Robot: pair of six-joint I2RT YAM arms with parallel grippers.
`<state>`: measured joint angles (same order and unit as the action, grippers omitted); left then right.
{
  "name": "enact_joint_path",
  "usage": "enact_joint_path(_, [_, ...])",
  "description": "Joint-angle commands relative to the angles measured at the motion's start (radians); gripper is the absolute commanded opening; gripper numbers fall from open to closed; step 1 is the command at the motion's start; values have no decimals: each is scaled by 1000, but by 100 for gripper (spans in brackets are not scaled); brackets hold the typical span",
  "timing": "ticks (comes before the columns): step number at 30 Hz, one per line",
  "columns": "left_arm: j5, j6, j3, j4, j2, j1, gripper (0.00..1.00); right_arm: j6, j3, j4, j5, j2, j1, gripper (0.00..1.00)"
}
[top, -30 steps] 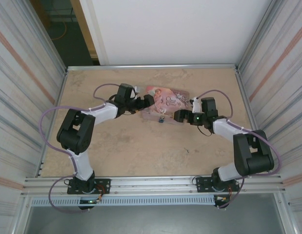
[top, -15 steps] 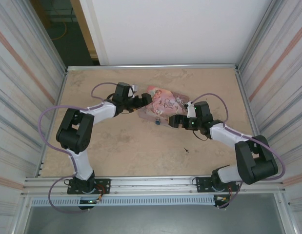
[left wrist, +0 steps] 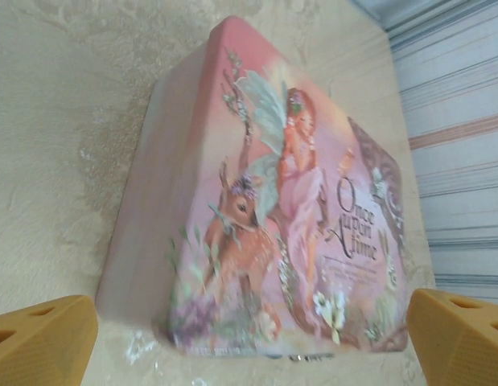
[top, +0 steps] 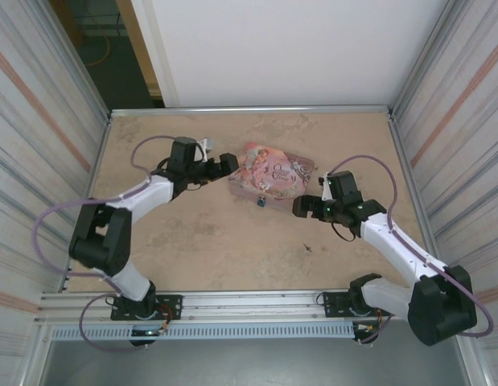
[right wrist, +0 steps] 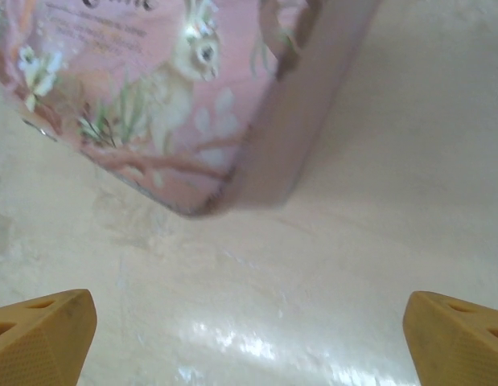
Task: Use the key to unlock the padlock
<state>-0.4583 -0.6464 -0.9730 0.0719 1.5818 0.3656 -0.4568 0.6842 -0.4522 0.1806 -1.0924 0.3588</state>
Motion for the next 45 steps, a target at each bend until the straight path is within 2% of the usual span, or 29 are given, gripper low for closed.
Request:
enact_joint_path(1, [37,40,93,-24,-120,3,99,-10,23,-250,-70,35,22,91])
enact_joint_path(4, [84,40,184,-41,-235,8,99,-45,10,-313,-60,34,36,85])
enact_joint_path(8, [160,21,288,-71,-373,17,99,-104,-15,-312,-50,-8,92,79])
enact_joint_path(16, [273,3,407,-97,-537,22,99,-135,-41,-284,-49,-156,150,62])
enact_joint_path(27, [292,17,393,-109,-525,22,99,-137,-55,-256,-49,-218,157,36])
enact_joint_path(36, [292,14,390,-109,-520,23,99,-134,-47,-241,-54,-250,163,23])
enact_joint_path(45, [295,22,385,-122,-525,22,99,-137,-21,-244,-90,-295,185,16])
